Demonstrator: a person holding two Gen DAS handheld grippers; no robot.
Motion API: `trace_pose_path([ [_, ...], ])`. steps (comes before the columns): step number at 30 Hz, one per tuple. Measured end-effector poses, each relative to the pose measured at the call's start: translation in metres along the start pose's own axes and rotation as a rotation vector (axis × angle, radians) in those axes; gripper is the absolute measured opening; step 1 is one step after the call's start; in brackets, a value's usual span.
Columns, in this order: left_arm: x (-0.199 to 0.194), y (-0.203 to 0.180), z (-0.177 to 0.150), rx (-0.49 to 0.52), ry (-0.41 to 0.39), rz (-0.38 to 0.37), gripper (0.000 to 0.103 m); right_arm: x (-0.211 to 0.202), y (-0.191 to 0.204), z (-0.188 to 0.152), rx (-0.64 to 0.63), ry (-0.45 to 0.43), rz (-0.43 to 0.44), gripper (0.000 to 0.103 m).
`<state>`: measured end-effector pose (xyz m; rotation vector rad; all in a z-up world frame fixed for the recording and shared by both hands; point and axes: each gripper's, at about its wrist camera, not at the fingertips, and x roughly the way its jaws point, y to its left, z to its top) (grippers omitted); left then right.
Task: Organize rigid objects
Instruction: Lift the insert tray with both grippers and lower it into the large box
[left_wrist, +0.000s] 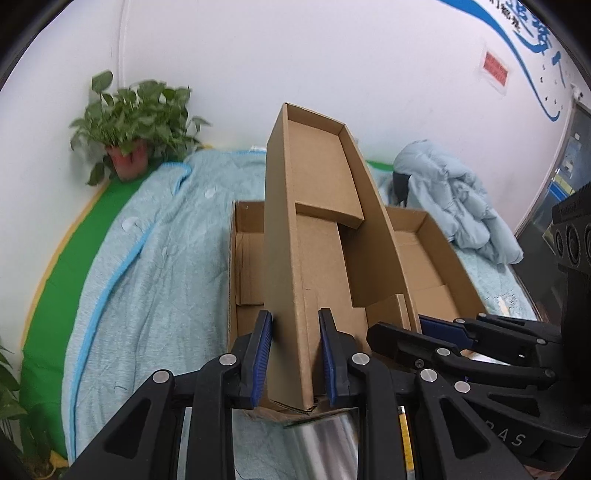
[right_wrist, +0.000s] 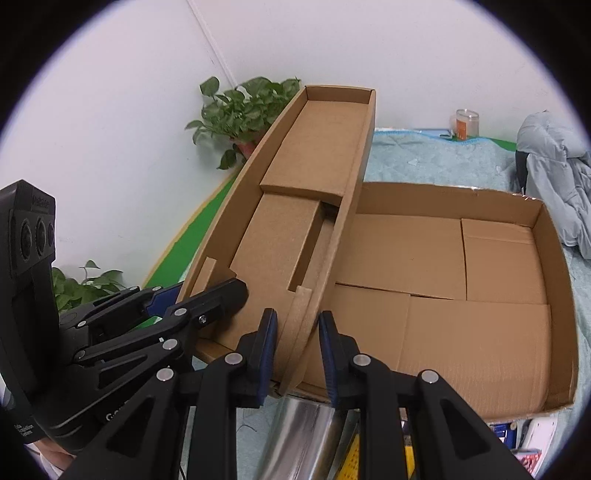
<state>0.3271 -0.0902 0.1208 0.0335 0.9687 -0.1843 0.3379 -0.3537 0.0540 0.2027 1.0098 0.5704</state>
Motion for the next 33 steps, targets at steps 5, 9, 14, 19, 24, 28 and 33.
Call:
trace_pose_path([
  [5, 0.040, 0.023, -0.016, -0.048, 0.057, -0.023, 0.022, 0.034, -0.006, 0.002, 0.012, 0.077, 0.002, 0.022],
  [9, 0.076, 0.035, -0.032, -0.091, 0.109, -0.033, 0.022, 0.063, -0.014, -0.003, 0.025, 0.149, 0.003, 0.022],
  [14, 0.118, 0.049, -0.050, -0.109, 0.186, -0.005, 0.022, 0.102, -0.026, -0.007, 0.045, 0.250, 0.021, 0.022],
  [19, 0.149, 0.060, -0.064, -0.120, 0.227, 0.036, 0.022, 0.134, -0.036, -0.013, 0.099, 0.336, 0.067, 0.022],
  [24, 0.148, 0.054, -0.072, -0.077, 0.233, 0.091, 0.022, 0.146, -0.042, -0.015, 0.146, 0.361, 0.111, 0.022],
  [28, 0.134, 0.054, -0.078, -0.094, 0.216, 0.072, 0.023, 0.149, -0.044, -0.020, 0.171, 0.375, 0.146, 0.022],
  [33, 0.083, 0.046, -0.084, -0.101, 0.121, 0.073, 0.023, 0.158, -0.045, -0.025, 0.222, 0.395, 0.136, 0.027],
])
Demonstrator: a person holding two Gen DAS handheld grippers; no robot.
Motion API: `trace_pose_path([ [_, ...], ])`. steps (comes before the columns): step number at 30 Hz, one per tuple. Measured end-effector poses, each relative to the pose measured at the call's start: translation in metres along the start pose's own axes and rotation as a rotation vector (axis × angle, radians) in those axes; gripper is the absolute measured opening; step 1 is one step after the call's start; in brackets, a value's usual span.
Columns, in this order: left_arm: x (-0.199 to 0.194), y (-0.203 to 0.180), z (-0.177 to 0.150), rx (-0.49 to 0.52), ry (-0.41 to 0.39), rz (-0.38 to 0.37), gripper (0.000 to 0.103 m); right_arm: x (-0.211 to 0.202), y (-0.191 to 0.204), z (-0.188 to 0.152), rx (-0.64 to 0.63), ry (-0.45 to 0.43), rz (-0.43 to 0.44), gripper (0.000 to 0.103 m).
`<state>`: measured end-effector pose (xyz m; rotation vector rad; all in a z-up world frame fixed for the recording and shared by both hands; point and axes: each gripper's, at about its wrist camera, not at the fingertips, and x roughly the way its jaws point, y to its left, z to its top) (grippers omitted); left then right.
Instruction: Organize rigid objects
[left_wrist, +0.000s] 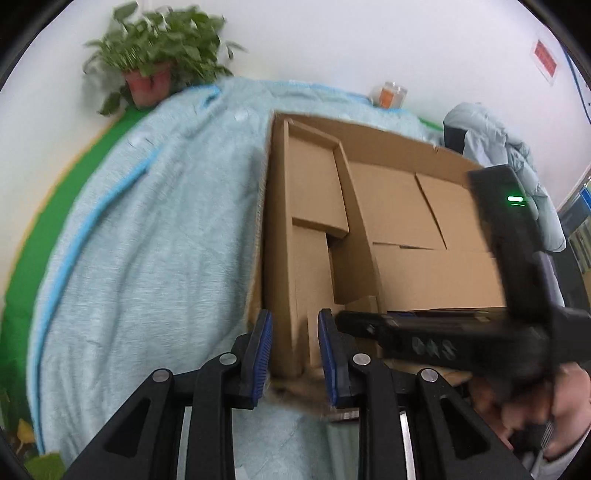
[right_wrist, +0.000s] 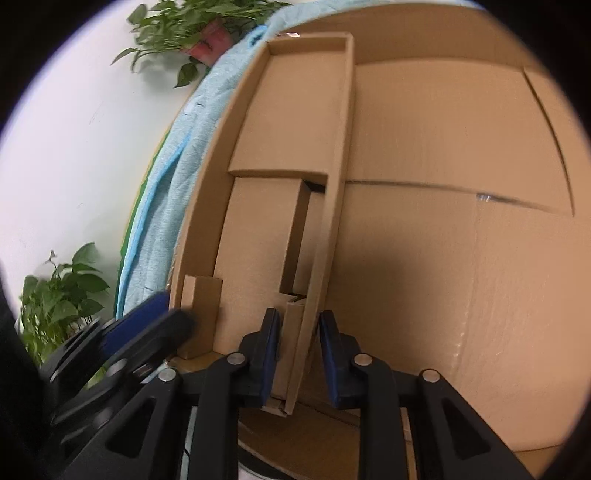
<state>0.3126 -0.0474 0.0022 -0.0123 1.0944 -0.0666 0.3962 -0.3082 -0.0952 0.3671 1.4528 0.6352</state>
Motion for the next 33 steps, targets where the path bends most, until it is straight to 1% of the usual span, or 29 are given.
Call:
trace_pose_path([
  [2, -0.025, -0.002, -0.007, 0.007, -0.065, 0.001, 0.024, 0.000, 0.002, 0.001, 0.018, -0.004, 0.022, 0.037],
  [3, -0.041, -0.005, -0.013, 0.015, -0.105, 0.008, 0.027, -0.003, 0.003, -0.001, 0.025, -0.011, 0.038, 0.039],
  [4, -0.054, -0.008, -0.017, 0.032, -0.128, 0.029, 0.030, -0.009, 0.005, -0.004, 0.029, -0.023, 0.058, 0.046],
  [5, -0.068, -0.012, -0.023, 0.039, -0.163, 0.049, 0.045, -0.018, 0.008, -0.008, 0.028, -0.046, 0.068, 0.059],
  [6, -0.083, -0.016, -0.029, 0.043, -0.204, 0.077, 0.072, -0.035, 0.011, -0.017, 0.017, -0.100, 0.056, 0.065],
  [7, -0.095, -0.019, -0.035, 0.041, -0.240, 0.103, 0.086, -0.047, 0.013, -0.024, 0.005, -0.149, 0.034, 0.074],
  [8, -0.110, -0.023, -0.042, 0.038, -0.285, 0.122, 0.102, -0.062, 0.015, -0.033, -0.010, -0.206, 0.002, 0.077],
  [9, -0.126, -0.027, -0.051, 0.037, -0.337, 0.124, 0.102, -0.082, 0.016, -0.045, -0.034, -0.273, -0.055, 0.077],
  [10, -0.136, -0.031, -0.056, 0.041, -0.369, 0.115, 0.102, -0.104, 0.017, -0.063, -0.060, -0.342, -0.138, 0.077],
  [11, -0.146, -0.036, -0.061, 0.043, -0.392, 0.112, 0.102, -0.119, 0.019, -0.077, -0.072, -0.386, -0.189, 0.077],
  [12, -0.156, -0.040, -0.067, 0.038, -0.412, 0.116, 0.102, -0.131, 0.020, -0.091, -0.072, -0.422, -0.219, 0.077],
  [13, -0.166, -0.046, -0.075, 0.010, -0.434, 0.133, 0.102, -0.146, 0.018, -0.110, -0.071, -0.462, -0.248, 0.077],
  [14, -0.173, -0.047, -0.081, -0.013, -0.447, 0.131, 0.102, -0.157, 0.017, -0.126, -0.082, -0.493, -0.267, 0.077],
  [15, -0.179, -0.053, -0.090, -0.031, -0.459, 0.108, 0.102, -0.168, 0.017, -0.145, -0.102, -0.524, -0.290, 0.077],
  [16, -0.183, -0.061, -0.100, -0.042, -0.463, 0.068, 0.103, -0.175, 0.018, -0.164, -0.122, -0.551, -0.325, 0.077],
  [17, -0.186, -0.070, -0.109, -0.046, -0.460, 0.038, 0.103, -0.179, 0.020, -0.179, -0.135, -0.564, -0.361, 0.077],
  [20, -0.189, -0.096, -0.134, -0.008, -0.448, -0.009, 0.102, -0.187, 0.017, -0.223, -0.139, -0.588, -0.458, 0.077],
  [23, -0.191, -0.126, -0.162, 0.038, -0.407, -0.044, 0.102, -0.192, 0.008, -0.247, -0.121, -0.607, -0.514, 0.077],
  [26, -0.192, -0.150, -0.186, 0.048, -0.385, -0.084, 0.102, -0.195, 0.001, -0.267, -0.126, -0.613, -0.548, 0.078],
  [29, -0.192, -0.173, -0.207, 0.059, -0.365, -0.097, 0.102, -0.193, -0.002, -0.284, -0.122, -0.609, -0.552, 0.078],
  [31, -0.194, -0.177, -0.211, 0.055, -0.354, -0.119, 0.102, -0.194, -0.002, -0.298, -0.153, -0.621, -0.546, 0.078],
  [33, -0.198, -0.182, -0.220, 0.045, -0.351, -0.141, 0.102, -0.196, -0.003, -0.302, -0.163, -0.640, -0.551, 0.078],
])
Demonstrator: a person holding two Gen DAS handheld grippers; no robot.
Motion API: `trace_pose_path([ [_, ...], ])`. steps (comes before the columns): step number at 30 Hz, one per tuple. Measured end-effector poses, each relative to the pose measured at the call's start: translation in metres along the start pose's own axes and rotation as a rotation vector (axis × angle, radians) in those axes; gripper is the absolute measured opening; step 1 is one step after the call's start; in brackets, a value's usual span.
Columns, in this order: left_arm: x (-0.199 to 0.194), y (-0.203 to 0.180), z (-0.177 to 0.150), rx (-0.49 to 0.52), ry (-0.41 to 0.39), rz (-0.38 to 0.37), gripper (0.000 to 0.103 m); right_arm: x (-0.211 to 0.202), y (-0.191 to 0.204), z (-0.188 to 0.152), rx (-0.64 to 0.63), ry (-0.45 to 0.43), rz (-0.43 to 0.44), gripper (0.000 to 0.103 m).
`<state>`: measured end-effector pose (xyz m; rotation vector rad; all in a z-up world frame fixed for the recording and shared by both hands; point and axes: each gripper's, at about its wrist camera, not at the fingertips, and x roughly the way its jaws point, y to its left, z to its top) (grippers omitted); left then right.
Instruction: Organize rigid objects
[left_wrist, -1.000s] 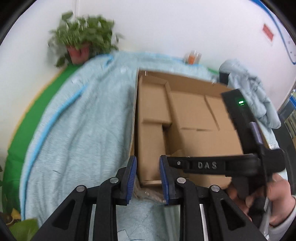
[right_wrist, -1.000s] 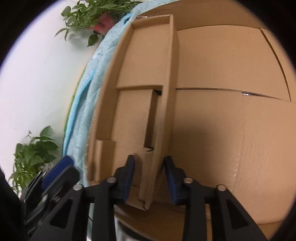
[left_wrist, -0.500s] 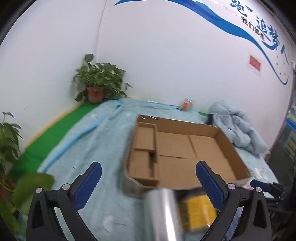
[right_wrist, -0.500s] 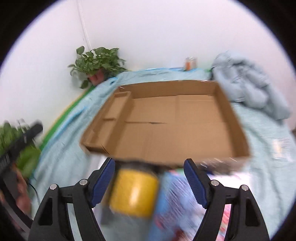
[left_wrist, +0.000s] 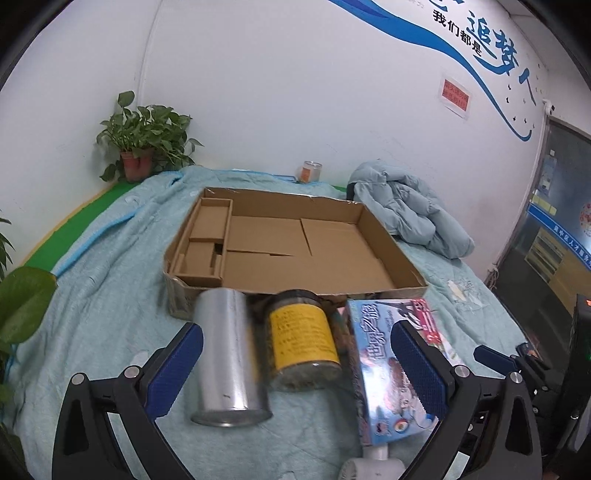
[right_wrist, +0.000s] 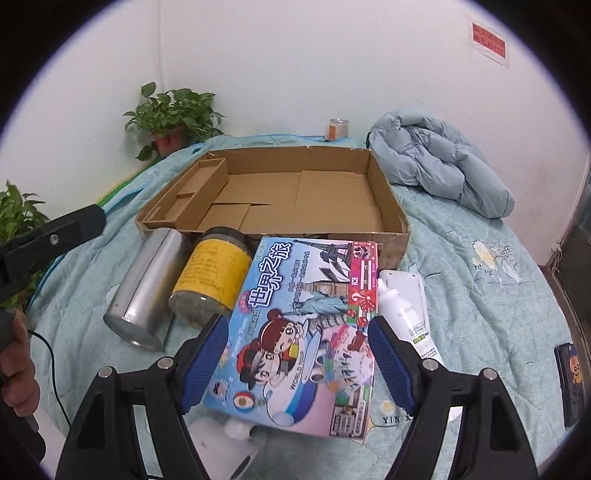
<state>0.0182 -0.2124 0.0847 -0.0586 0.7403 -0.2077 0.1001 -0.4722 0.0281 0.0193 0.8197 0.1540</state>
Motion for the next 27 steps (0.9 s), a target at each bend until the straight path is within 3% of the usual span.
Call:
trace_pose_path([
  [2, -0.002, -0.002, -0.003, -0.010, -0.001, -0.012, 0.098, -0.001, -0.003, -0.002, 0.005, -0.007, 0.010, 0.080],
  [4, 0.001, -0.004, -0.003, -0.005, 0.021, -0.039, 0.070, -0.002, -0.006, -0.005, 0.000, -0.010, 0.005, 0.080],
  [5, 0.005, -0.003, -0.001, 0.005, 0.034, -0.052, 0.050, -0.001, -0.007, -0.007, -0.004, -0.013, 0.002, 0.080],
  [6, 0.011, -0.003, 0.002, 0.024, 0.044, -0.044, 0.045, -0.001, -0.008, -0.008, -0.002, -0.015, 0.003, 0.080],
  [8, 0.016, -0.008, 0.000, 0.055, 0.039, -0.007, 0.045, 0.000, -0.012, -0.010, 0.008, -0.007, 0.034, 0.080],
  [9, 0.019, -0.006, 0.005, 0.057, 0.038, -0.019, 0.051, 0.001, -0.014, -0.011, 0.013, -0.009, 0.046, 0.079],
  [10, 0.023, -0.006, 0.006, 0.052, 0.049, -0.040, 0.059, 0.001, -0.015, -0.012, 0.017, -0.015, 0.045, 0.071],
  [11, 0.028, -0.004, 0.008, 0.038, 0.071, -0.067, 0.087, 0.002, -0.017, -0.012, 0.022, -0.020, 0.045, 0.066],
  [12, 0.036, -0.002, 0.009, 0.007, 0.108, -0.101, 0.102, 0.003, -0.020, -0.011, 0.027, -0.021, 0.058, 0.066],
  [13, 0.041, 0.003, 0.012, -0.022, 0.134, -0.128, 0.102, 0.006, -0.022, -0.010, 0.028, -0.012, 0.074, 0.067],
  [16, 0.069, 0.007, 0.012, -0.069, 0.253, -0.163, 0.102, 0.020, -0.025, -0.010, 0.012, 0.047, 0.075, 0.097],
  [17, 0.077, 0.010, 0.012, -0.082, 0.279, -0.184, 0.102, 0.025, -0.027, -0.010, 0.012, 0.059, 0.069, 0.102],
  [21, 0.109, 0.015, 0.007, -0.158, 0.394, -0.304, 0.102, 0.043, -0.035, -0.012, 0.029, 0.132, 0.091, 0.102],
  [27, 0.134, 0.006, -0.004, -0.141, 0.492, -0.401, 0.101, 0.057, -0.031, -0.006, 0.011, 0.173, 0.120, 0.102],
])
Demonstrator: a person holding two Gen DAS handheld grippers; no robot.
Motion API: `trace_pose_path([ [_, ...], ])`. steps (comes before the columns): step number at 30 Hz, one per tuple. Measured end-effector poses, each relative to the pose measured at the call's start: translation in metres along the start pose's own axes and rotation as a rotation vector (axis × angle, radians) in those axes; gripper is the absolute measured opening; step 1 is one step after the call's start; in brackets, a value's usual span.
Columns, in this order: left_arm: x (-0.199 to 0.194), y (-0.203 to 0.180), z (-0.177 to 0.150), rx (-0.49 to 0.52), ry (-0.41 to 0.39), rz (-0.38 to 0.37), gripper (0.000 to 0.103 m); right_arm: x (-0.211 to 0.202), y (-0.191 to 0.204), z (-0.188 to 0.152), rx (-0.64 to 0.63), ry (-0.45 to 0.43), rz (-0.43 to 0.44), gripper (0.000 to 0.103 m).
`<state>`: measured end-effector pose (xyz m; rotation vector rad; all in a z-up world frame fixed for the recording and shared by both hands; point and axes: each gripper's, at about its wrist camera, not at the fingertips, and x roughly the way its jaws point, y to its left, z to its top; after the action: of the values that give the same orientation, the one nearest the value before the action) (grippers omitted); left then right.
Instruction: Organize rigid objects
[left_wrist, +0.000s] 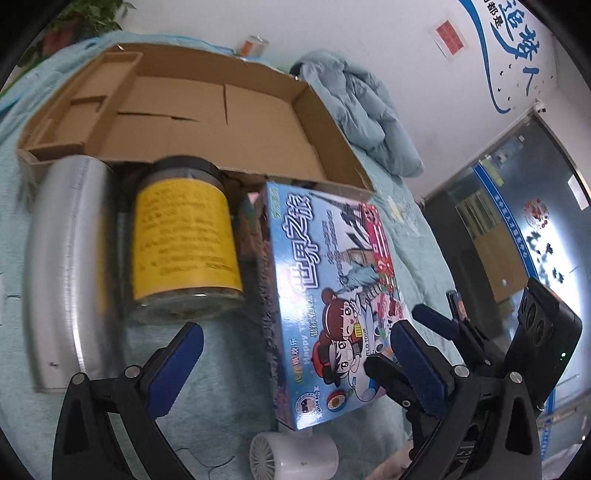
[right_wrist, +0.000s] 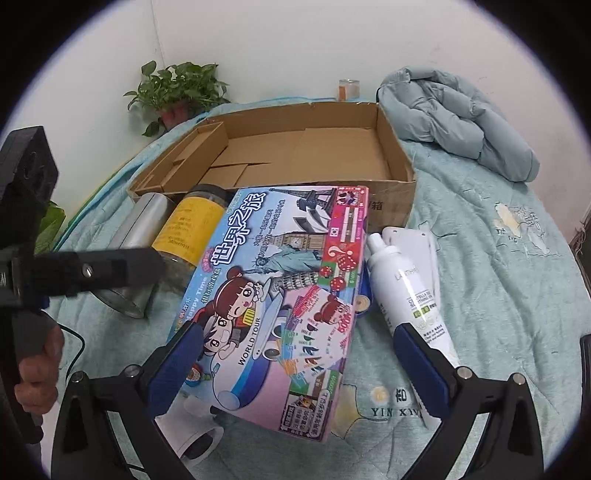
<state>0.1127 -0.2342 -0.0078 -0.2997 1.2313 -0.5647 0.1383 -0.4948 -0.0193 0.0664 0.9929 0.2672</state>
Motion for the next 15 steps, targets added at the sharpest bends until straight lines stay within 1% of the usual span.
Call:
trace_pose_path([
  [4, 0.015, 0.010, 0.000, -0.022, 0.039, -0.016, 0.099, 0.012, 0.003, 0.005, -0.011, 0.033, 0.004, 0.102],
  [7, 0.022, 0.016, 0.001, -0.039, 0.068, -0.044, 0.097, 0.023, 0.005, 0.005, -0.015, 0.068, 0.009, 0.102],
  [10, 0.032, 0.016, 0.002, -0.035, 0.096, -0.060, 0.090, 0.029, 0.006, 0.006, -0.011, 0.082, 0.024, 0.102],
  [12, 0.039, 0.014, 0.002, -0.017, 0.116, -0.063, 0.081, 0.030, 0.007, 0.009, -0.014, 0.079, 0.026, 0.102],
  [13, 0.040, 0.013, 0.003, -0.010, 0.123, -0.061, 0.076, 0.031, 0.008, 0.010, -0.017, 0.078, 0.023, 0.102],
  [14, 0.041, 0.012, 0.004, -0.006, 0.124, -0.048, 0.074, 0.032, 0.008, 0.011, -0.019, 0.078, 0.024, 0.102],
  [15, 0.041, 0.012, 0.006, -0.003, 0.111, -0.033, 0.074, 0.033, 0.009, 0.012, -0.024, 0.079, 0.023, 0.103],
])
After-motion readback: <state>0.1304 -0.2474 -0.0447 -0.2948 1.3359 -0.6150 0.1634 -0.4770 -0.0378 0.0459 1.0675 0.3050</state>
